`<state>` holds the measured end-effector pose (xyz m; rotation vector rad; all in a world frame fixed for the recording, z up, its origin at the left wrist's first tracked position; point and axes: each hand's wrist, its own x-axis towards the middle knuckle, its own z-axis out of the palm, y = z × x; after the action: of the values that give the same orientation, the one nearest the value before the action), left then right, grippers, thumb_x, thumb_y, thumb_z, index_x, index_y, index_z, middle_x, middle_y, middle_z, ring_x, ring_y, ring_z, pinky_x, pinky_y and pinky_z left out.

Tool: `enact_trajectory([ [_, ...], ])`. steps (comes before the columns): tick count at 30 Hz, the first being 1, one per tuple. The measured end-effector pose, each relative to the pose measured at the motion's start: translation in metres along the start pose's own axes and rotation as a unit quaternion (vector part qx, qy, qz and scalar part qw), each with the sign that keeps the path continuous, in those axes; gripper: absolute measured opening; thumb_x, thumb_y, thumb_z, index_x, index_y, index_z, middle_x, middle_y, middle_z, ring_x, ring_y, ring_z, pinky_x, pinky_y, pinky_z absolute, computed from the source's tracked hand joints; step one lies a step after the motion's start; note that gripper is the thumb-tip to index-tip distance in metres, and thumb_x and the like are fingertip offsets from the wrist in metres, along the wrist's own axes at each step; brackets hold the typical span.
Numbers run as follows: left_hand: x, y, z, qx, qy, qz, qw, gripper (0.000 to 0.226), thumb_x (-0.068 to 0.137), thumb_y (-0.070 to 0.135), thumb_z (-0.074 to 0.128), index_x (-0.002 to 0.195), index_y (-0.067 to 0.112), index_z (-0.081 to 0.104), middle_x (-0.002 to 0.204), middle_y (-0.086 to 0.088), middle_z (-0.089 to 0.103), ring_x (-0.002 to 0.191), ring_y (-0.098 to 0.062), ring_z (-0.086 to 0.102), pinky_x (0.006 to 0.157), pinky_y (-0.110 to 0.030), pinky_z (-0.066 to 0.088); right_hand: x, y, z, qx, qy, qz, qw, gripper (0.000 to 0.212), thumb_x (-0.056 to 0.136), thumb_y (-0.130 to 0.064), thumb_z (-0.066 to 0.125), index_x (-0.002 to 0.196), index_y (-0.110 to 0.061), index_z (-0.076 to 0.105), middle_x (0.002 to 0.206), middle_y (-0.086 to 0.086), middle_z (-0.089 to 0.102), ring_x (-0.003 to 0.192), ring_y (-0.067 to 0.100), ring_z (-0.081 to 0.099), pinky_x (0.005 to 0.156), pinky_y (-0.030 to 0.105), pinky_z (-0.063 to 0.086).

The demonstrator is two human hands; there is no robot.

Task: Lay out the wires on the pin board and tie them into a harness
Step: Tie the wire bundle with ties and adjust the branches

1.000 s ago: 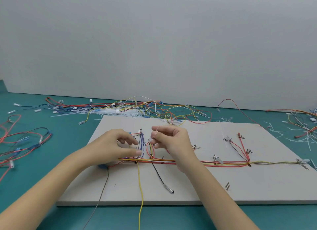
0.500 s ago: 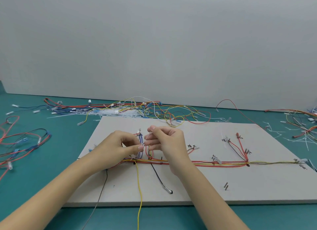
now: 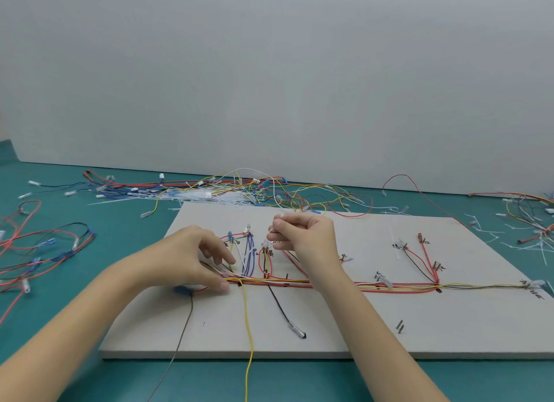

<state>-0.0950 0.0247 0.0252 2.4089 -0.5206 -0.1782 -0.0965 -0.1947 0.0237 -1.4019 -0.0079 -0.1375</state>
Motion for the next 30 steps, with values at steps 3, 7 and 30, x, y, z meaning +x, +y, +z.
enact_trajectory([
  [3,0.0,0.001,0.007,-0.004,-0.011,-0.012,1.0,0.027,0.061,0.036,0.091,0.084,0.039,0.077,0.084,0.012,0.068,0.079,0.0,0.061,0.071,-0.014,0.049,0.004,0.002,0.006,-0.029,-0.014,-0.02,0.999,0.014,0.082,0.012,0.065,0.083,-0.002,0.068,0.076,0.009,0.067,0.056,0.016,0.064,0.05,0.023,0.054],
  [7,0.001,0.004,0.01,-0.015,-0.004,-0.025,1.0,0.022,0.066,0.027,0.087,0.083,0.036,0.077,0.082,0.01,0.069,0.076,0.0,0.064,0.069,-0.013,0.05,0.005,0.008,0.015,-0.075,-0.036,-0.048,0.995,0.014,0.082,0.011,0.065,0.085,-0.002,0.068,0.074,0.006,0.067,0.057,0.013,0.064,0.052,0.023,0.055],
  [30,-0.006,0.012,0.008,0.1,0.029,-0.037,0.994,0.027,0.055,0.04,0.065,0.081,0.038,0.073,0.076,0.016,0.067,0.075,0.003,0.062,0.074,-0.031,0.055,0.009,0.03,0.023,-0.182,-0.1,-0.056,0.977,0.014,0.081,0.01,0.064,0.087,-0.001,0.069,0.066,0.005,0.065,0.059,0.015,0.061,0.052,0.013,0.044],
])
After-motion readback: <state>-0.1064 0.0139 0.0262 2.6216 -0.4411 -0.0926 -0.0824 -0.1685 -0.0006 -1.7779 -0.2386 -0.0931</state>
